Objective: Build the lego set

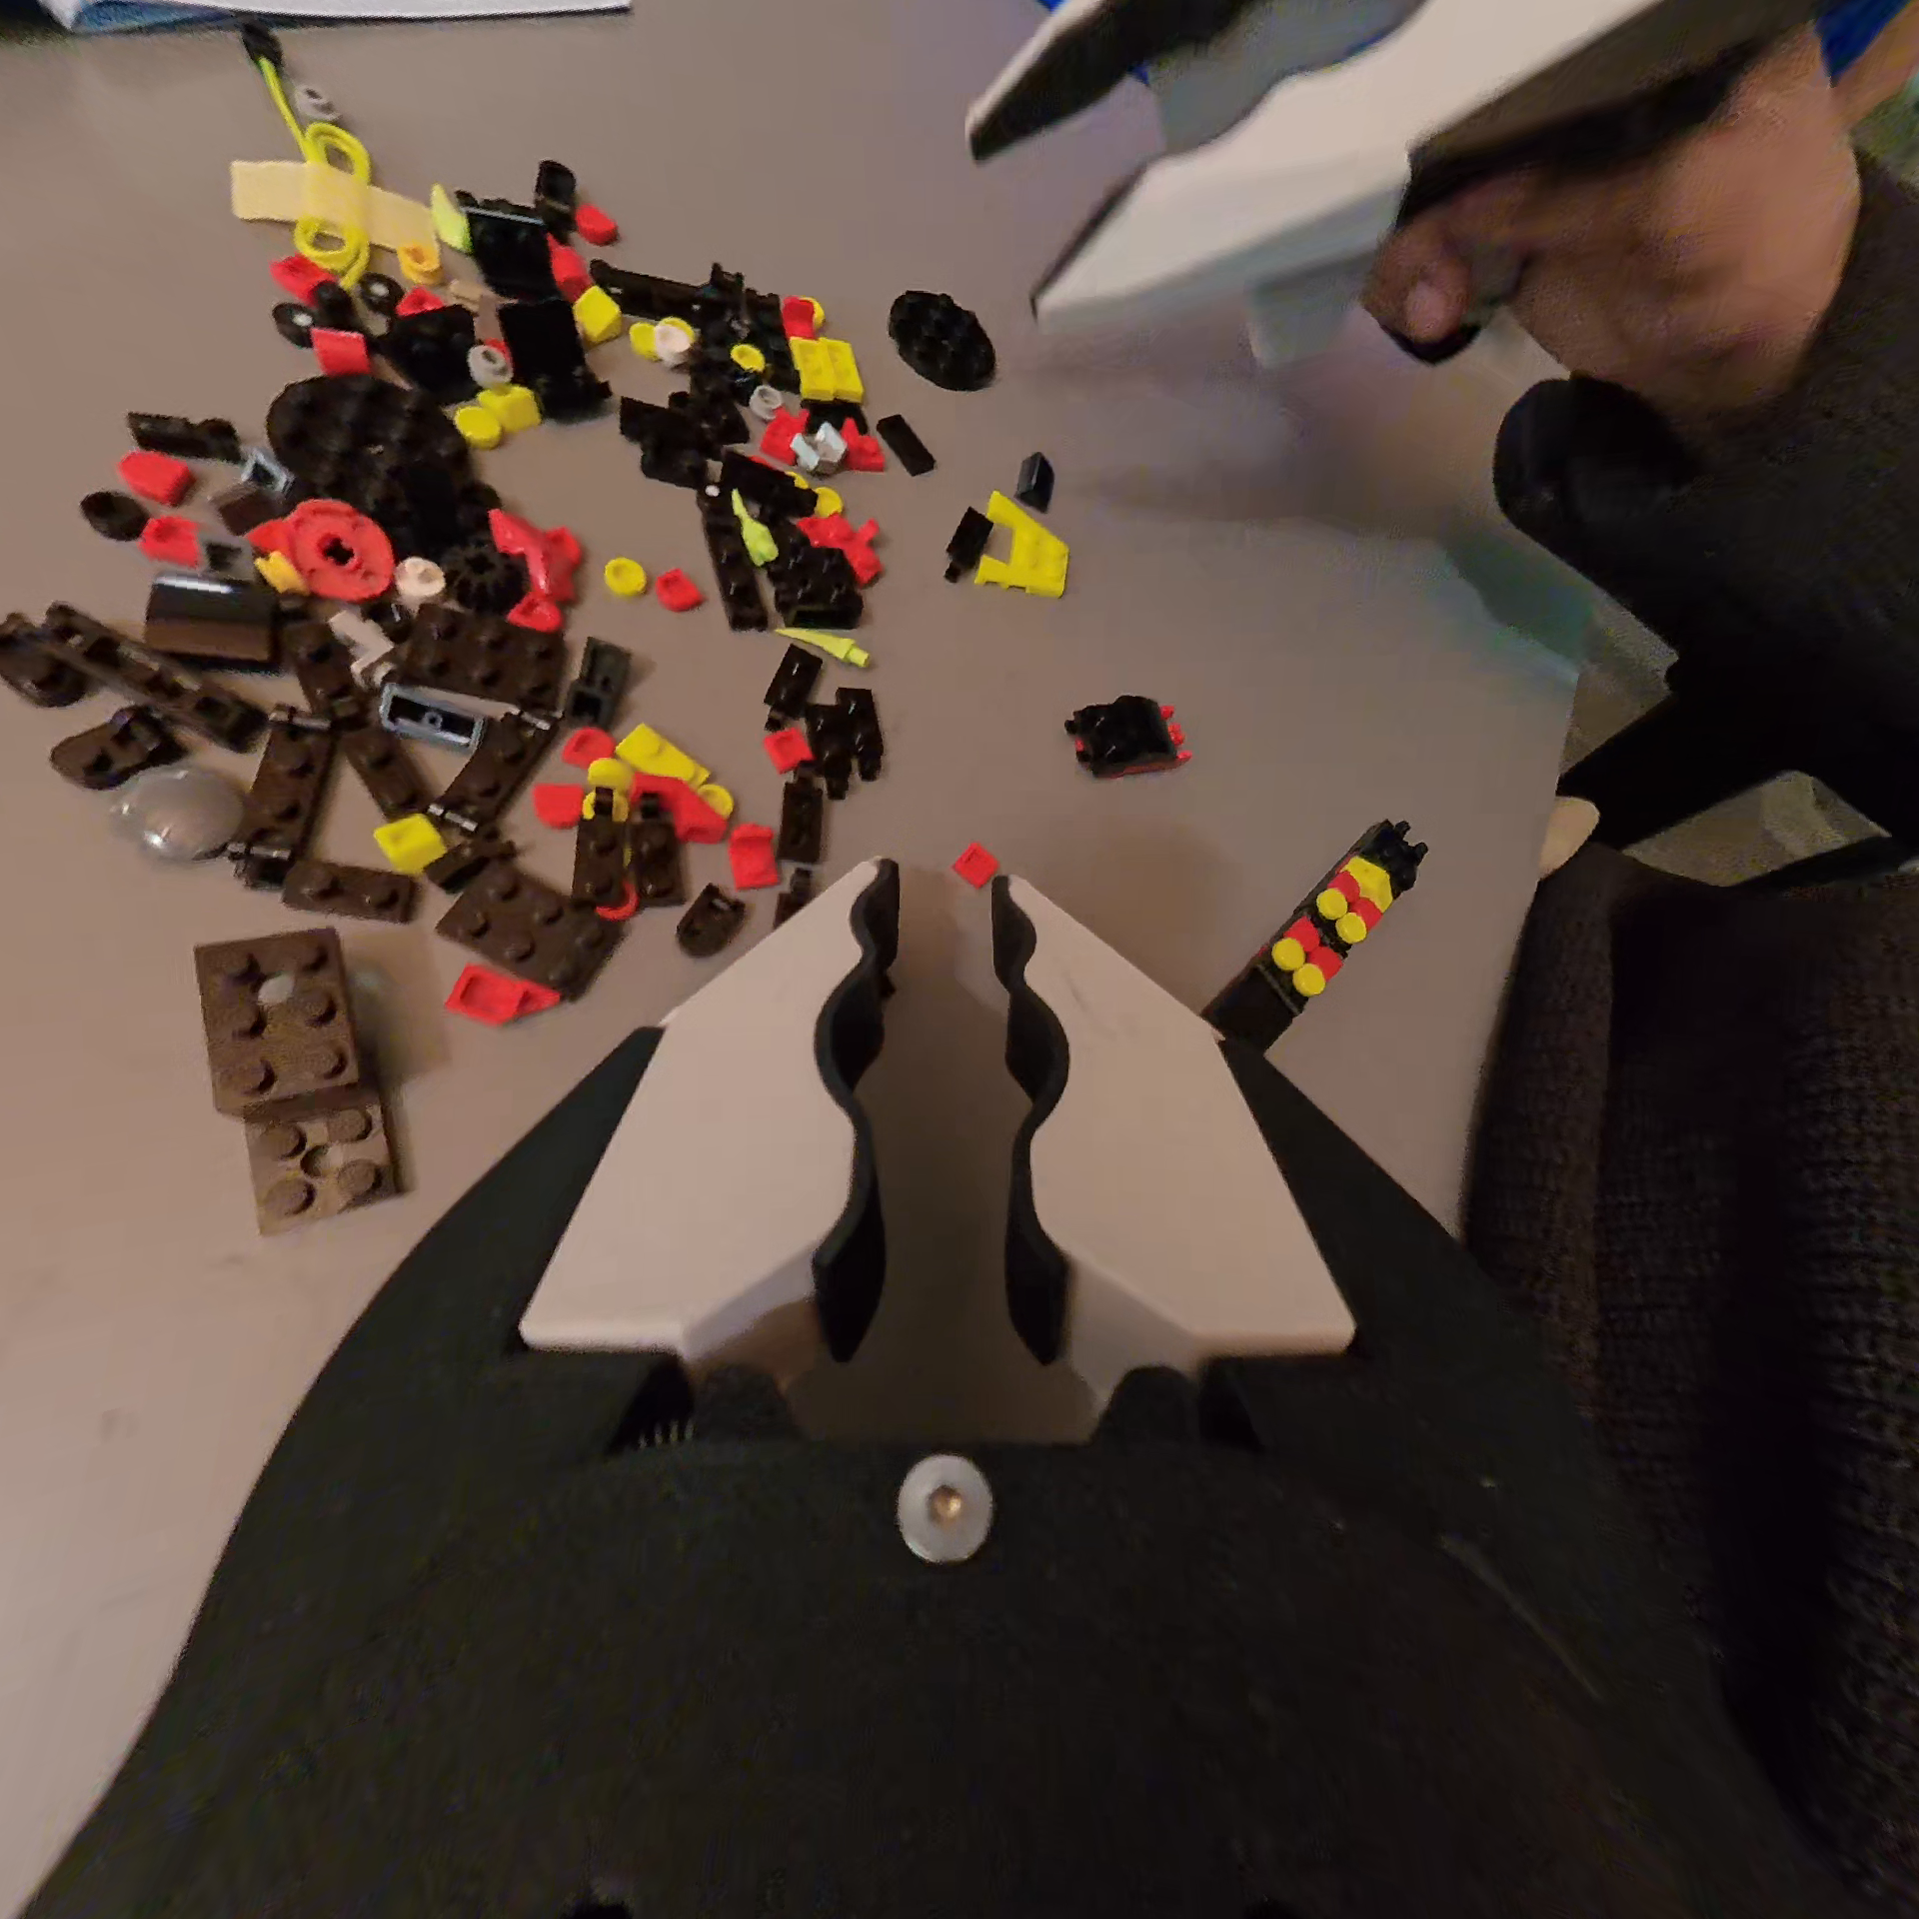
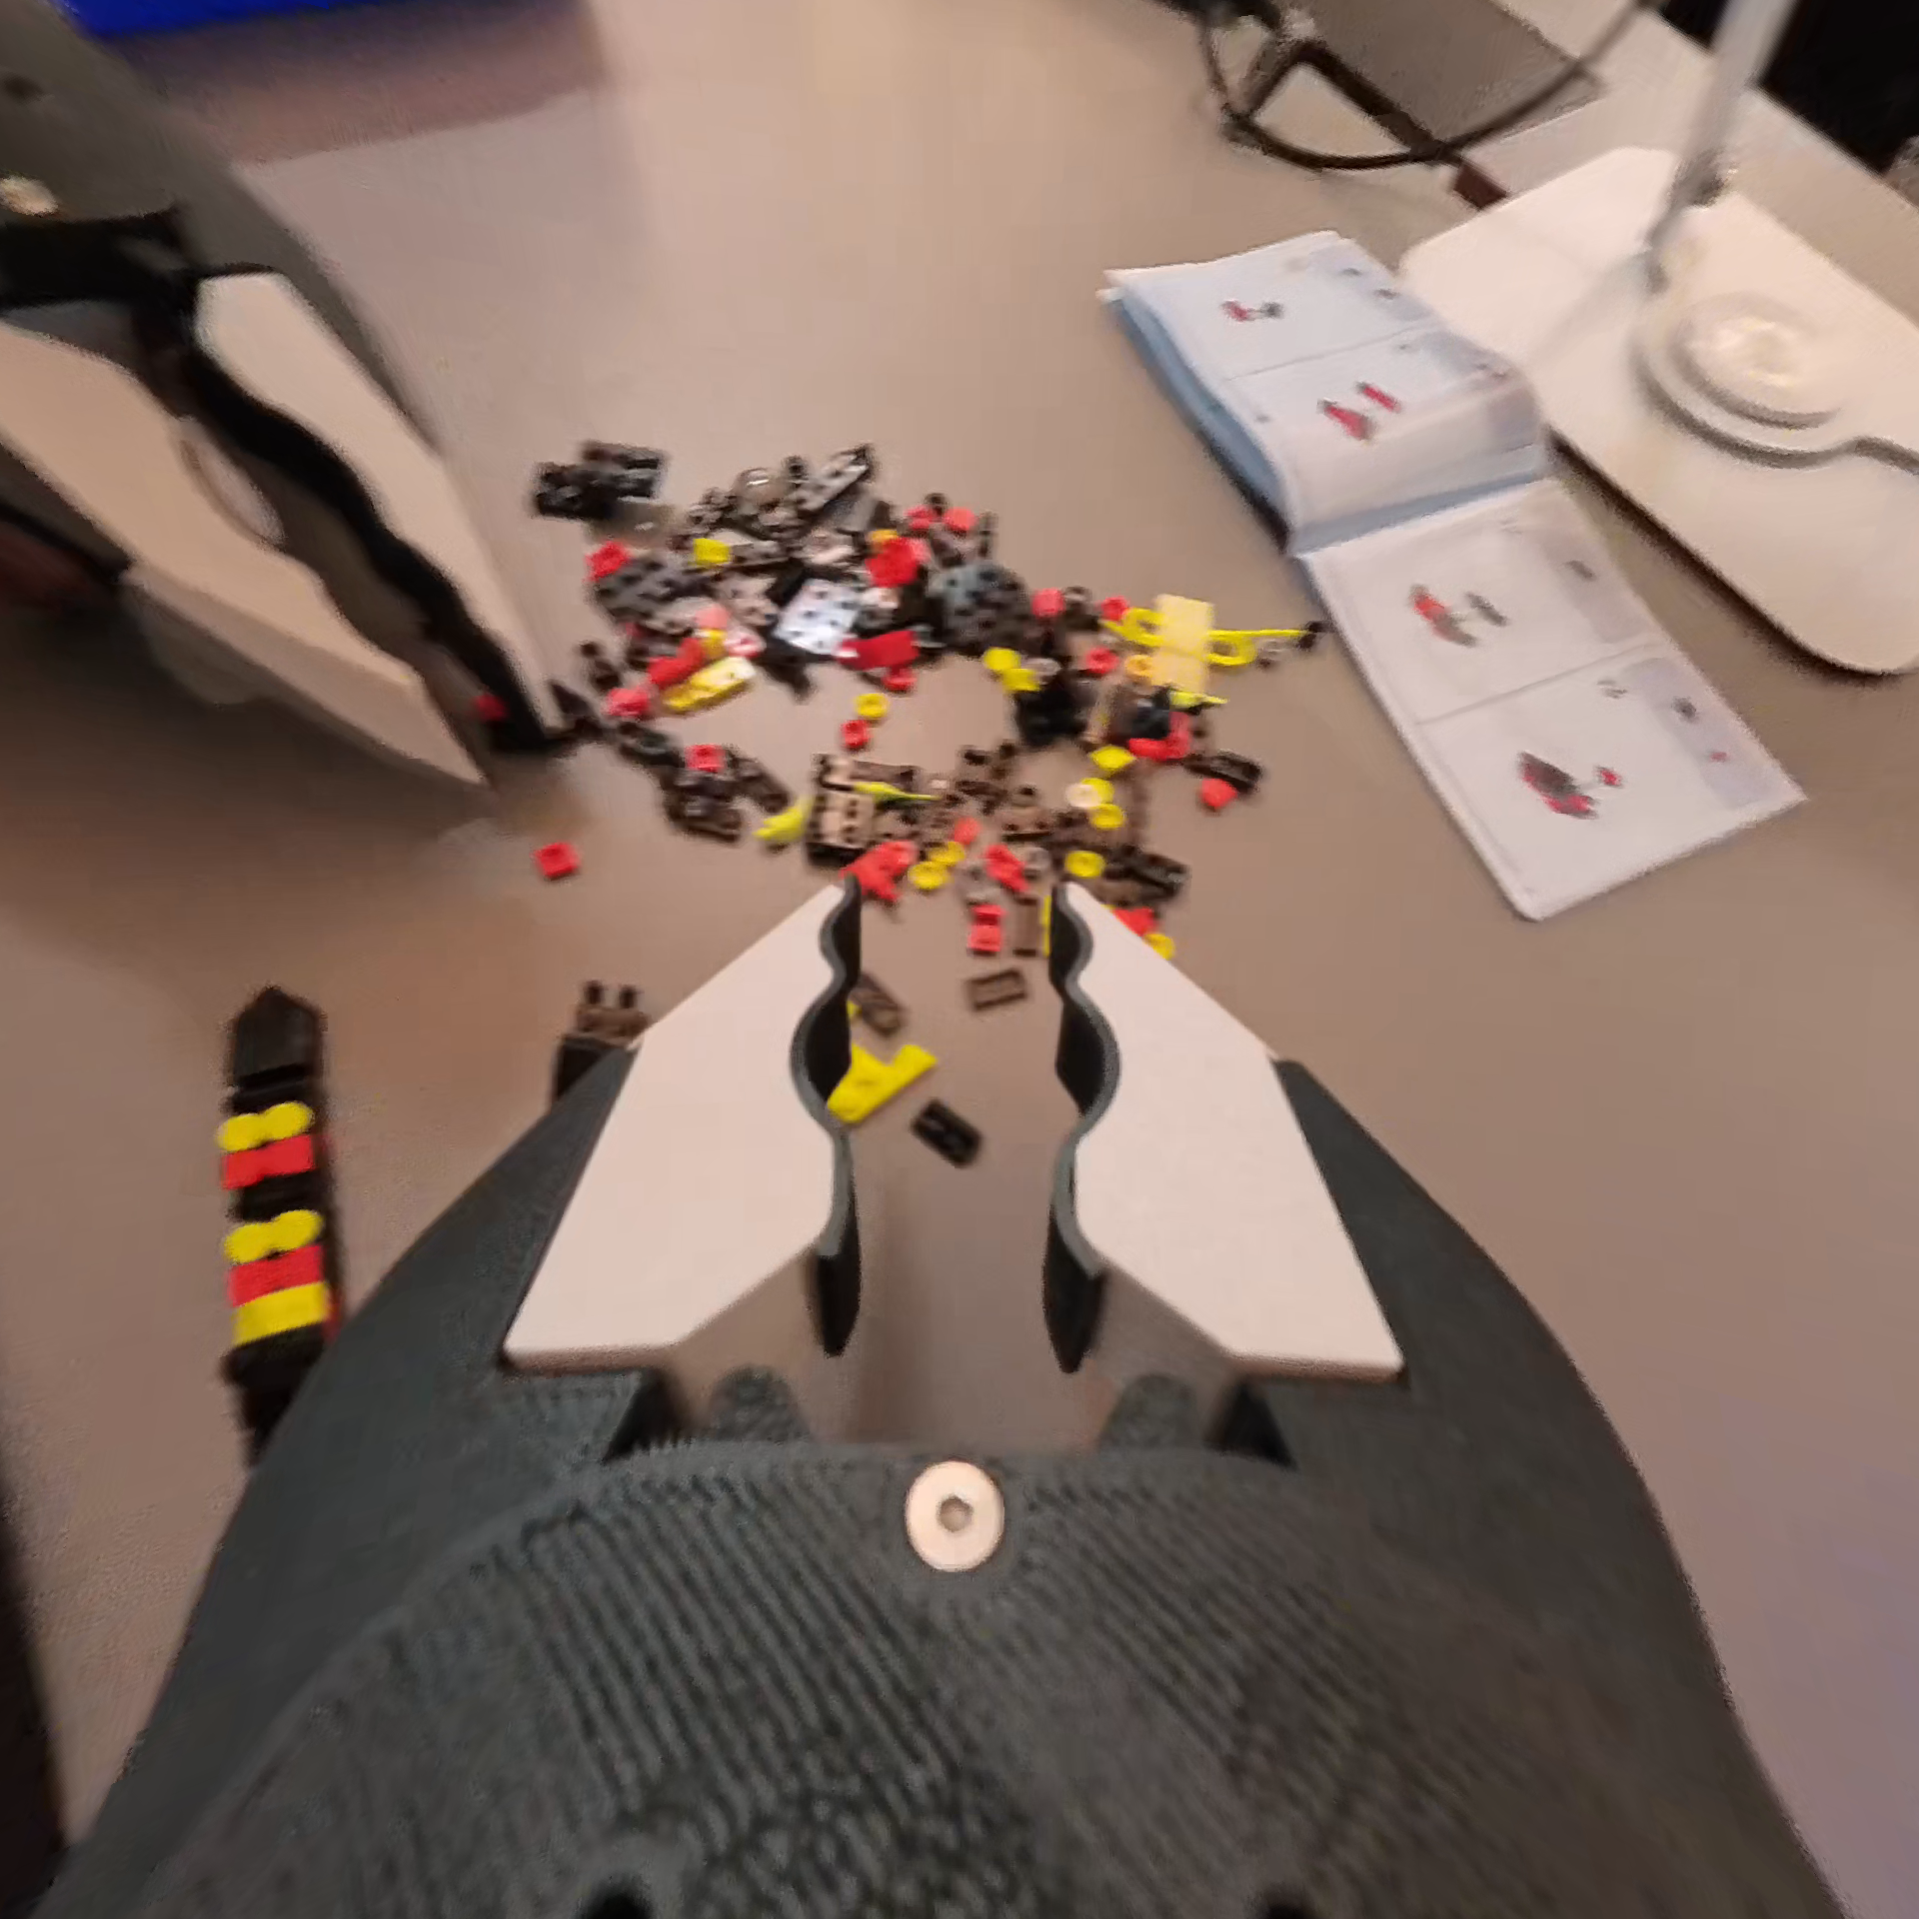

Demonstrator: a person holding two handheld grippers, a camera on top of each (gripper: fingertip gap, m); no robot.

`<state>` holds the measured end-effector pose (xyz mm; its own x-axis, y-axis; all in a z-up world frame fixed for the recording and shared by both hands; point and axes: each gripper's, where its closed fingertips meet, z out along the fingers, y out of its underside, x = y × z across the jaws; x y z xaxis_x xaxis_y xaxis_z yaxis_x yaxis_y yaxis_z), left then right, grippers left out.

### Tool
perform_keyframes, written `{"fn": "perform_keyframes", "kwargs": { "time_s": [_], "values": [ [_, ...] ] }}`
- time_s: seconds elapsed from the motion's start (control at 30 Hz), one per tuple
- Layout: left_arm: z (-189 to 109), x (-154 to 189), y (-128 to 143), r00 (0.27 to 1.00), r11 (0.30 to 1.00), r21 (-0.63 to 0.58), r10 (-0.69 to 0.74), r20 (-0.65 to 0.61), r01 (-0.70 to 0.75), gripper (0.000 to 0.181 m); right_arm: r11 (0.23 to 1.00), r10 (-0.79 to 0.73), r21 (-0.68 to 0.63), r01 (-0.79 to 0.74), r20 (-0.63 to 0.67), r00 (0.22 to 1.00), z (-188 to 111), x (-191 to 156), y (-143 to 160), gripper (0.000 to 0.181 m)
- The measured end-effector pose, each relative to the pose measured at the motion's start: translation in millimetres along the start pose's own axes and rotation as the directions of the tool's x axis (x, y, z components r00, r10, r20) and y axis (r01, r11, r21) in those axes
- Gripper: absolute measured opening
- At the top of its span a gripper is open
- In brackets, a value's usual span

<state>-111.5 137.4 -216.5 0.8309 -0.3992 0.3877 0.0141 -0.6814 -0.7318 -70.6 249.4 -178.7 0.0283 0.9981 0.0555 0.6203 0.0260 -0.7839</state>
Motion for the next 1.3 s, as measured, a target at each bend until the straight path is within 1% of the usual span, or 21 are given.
{"fn": "perform_keyframes", "kwargs": {
  "time_s": [0.03,0.13,0.23,0.33,0.4,0.47,0.6,0.73,0.77,0.87,0.93,1.03,1.07,1.13,1.2,1.23,1.3],
  "values": [
    [-1,-1,1,1.0,1.0,0.002,-0.005,0.005,0.005,0.015,1.0,0.03,0.002,-0.03,-0.007,1.0,0,12,2,0.035],
    [-4,-3,3,1.0,1.0,0.008,-0.013,0.02,0.013,0.015,0.987,0.158,0.032,-0.159,0.043,0.987,-1,31,3,0.033],
    [-6,-5,2,0.999,1.0,0.018,-0.014,0.031,0.013,0.015,0.969,0.23,0.066,-0.239,0.127,0.965,-2,27,-4,0.034],
    [-5,-8,3,0.999,1.0,0.011,-0.011,0.046,0.01,0.015,0.981,0.185,0.042,-0.189,0.099,0.978,-1,24,0,0.033],
    [-5,-13,4,0.997,1.0,0.0,-0.011,0.071,0.011,0.012,0.99,0.139,0.021,-0.14,0.067,0.988,0,23,4,0.027],
    [-5,-14,0,0.998,1.0,0.012,-0.015,0.068,0.015,0.01,0.994,0.112,0.003,-0.112,0.056,0.992,1,18,7,0.024],
    [-1,-17,-10,0.998,0.999,0.031,-0.018,0.057,0.016,0.011,0.993,0.116,-0.019,-0.115,0.071,0.991,-2,6,16,0.024],
    [3,-23,-23,0.997,0.999,0.051,0.001,0.072,-0.005,0.012,0.993,0.109,-0.043,-0.107,0.054,0.993,-8,0,28,0.023],
    [3,-27,-28,0.996,0.998,0.06,0.009,0.09,-0.014,0.013,0.994,0.097,-0.056,-0.095,0.034,0.995,-10,2,32,0.023],
    [0,-41,-42,0.988,0.995,0.091,0.033,0.153,-0.047,0.015,0.993,0.023,-0.11,-0.034,-0.096,0.995,-20,22,48,0.019],
    [-2,-48,-50,0.986,0.992,0.12,0.019,0.164,-0.039,0.015,0.993,0.032,-0.107,-0.046,-0.127,0.991,-27,28,53,0.018],
    [-2,-55,-57,0.989,0.99,0.139,0.005,0.148,-0.025,0.015,0.994,0.079,-0.071,-0.086,-0.099,0.992,-29,20,51,0.018],
    [-2,-54,-59,0.991,0.989,0.142,0.013,0.131,-0.031,0.014,0.995,0.057,-0.079,-0.067,-0.119,0.991,-29,20,51,0.017],
    [-2,-52,-63,0.994,0.987,0.154,0.02,0.111,-0.037,0.013,0.993,-0.049,-0.117,0.027,-0.19,0.981,-28,21,50,0.017],
    [-2,-51,-66,0.995,0.986,0.161,0.02,0.102,-0.036,0.012,0.985,-0.145,-0.129,0.118,-0.225,0.963,-24,15,44,0.013],
    [-2,-51,-67,0.995,0.986,0.163,0.022,0.102,-0.038,0.012,0.983,-0.163,-0.115,0.14,-0.219,0.962,-21,8,39,0.012],
    [-1,-51,-65,0.994,0.987,0.156,0.031,0.108,-0.048,0.011,0.988,-0.145,-0.073,0.135,-0.169,0.975,-15,-6,29,0.011]
  ]
}}
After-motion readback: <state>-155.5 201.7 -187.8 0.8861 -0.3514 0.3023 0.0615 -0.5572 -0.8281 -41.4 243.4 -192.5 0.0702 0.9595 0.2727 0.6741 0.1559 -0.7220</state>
